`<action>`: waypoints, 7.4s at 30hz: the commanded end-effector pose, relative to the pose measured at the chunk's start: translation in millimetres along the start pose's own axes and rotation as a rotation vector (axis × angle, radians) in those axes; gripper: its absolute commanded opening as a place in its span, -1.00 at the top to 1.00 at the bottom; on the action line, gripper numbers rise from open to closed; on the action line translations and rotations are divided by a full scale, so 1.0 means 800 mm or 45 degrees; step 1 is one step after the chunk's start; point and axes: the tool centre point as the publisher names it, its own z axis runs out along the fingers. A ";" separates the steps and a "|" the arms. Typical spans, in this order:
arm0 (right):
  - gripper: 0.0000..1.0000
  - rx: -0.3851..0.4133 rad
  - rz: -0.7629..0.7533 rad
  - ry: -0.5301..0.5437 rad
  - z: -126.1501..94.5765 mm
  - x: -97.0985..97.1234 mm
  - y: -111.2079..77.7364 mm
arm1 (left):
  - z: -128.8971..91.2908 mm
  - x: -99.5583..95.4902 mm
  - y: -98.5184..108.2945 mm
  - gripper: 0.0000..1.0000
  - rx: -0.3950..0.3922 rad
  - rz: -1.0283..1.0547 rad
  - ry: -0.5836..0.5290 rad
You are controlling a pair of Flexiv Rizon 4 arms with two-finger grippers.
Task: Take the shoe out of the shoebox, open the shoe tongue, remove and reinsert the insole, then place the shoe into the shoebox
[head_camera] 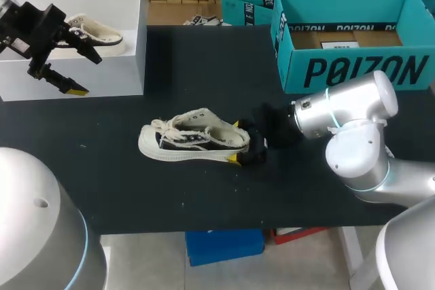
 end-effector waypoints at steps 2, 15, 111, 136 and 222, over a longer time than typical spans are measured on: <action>1.00 0.001 0.001 -0.001 0.007 0.000 -0.003 | 0.005 0.010 -0.027 -1.00 -0.059 0.012 -0.010; 1.00 0.001 0.001 -0.001 0.007 0.000 -0.003 | 0.045 0.024 -0.072 -1.00 -0.347 -0.386 -0.055; 1.00 0.001 0.001 -0.001 0.007 0.000 -0.003 | 0.316 -0.016 -0.073 -1.00 -1.148 -1.702 -0.807; 1.00 0.001 0.001 -0.001 0.007 0.000 -0.003 | 0.313 -0.011 -0.056 1.00 -1.237 -1.699 -0.864; 1.00 0.001 0.001 -0.001 0.007 0.000 -0.003 | 0.195 0.006 -0.055 -1.00 -0.780 -1.289 -0.750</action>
